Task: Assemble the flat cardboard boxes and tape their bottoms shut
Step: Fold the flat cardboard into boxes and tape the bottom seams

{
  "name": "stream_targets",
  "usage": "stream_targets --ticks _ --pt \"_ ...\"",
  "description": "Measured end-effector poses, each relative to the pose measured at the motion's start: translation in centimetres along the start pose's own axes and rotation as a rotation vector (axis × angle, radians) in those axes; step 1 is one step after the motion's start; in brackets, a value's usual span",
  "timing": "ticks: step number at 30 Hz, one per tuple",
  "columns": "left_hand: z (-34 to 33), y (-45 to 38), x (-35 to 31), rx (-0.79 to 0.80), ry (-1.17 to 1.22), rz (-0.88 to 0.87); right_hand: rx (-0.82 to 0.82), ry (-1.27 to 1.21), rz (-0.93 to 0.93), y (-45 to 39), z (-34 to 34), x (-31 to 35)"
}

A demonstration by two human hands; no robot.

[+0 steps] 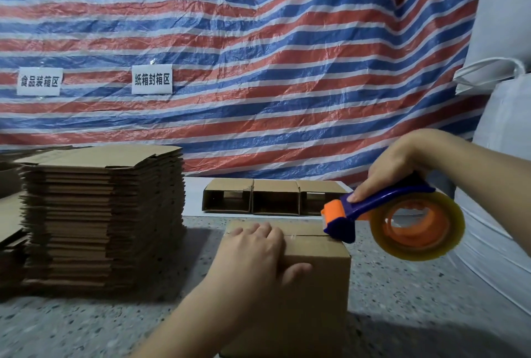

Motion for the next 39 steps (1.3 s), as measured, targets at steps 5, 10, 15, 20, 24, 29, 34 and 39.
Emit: stream_targets --ticks 5,10,15,20,24,29,34,39 --pt "0.7 -0.4 -0.7 0.082 -0.011 0.015 0.002 -0.061 0.002 -0.8 -0.7 -1.0" --pt "1.5 -2.1 -3.2 0.146 0.062 -0.086 0.000 -0.073 0.023 -0.6 -0.7 -1.1" --pt "0.9 -2.7 -3.8 0.045 0.041 -0.098 0.022 -0.079 0.031 -0.5 -0.8 -1.0" --pt "0.8 -2.8 -3.8 0.034 0.060 -0.109 0.003 -0.120 -0.015 1.2 0.9 -2.7" --pt "0.6 -2.7 -3.8 0.010 0.074 -0.148 -0.016 -0.147 -0.036 2.4 1.7 -5.0" --pt "0.7 -2.7 -3.9 -0.015 0.059 -0.163 -0.074 0.169 -0.112 0.8 -1.1 -3.1" --pt "1.0 -3.0 -3.5 -0.036 0.093 -0.197 -0.140 0.389 -0.282 -2.3 -5.9 -4.7" --pt "0.9 -3.7 -3.2 -0.043 0.177 -0.254 -0.515 0.323 0.016 -4.4 -10.5 -9.7"
Point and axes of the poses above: each hand's wrist, its own y-axis away from the middle knuckle, its own z-axis out of the back of the hand, x = y × z, the point moved 2 cm from there along -y, towards the middle knuckle, and after that the axes turned 15 degrees about -y, right-handed, at the moved point
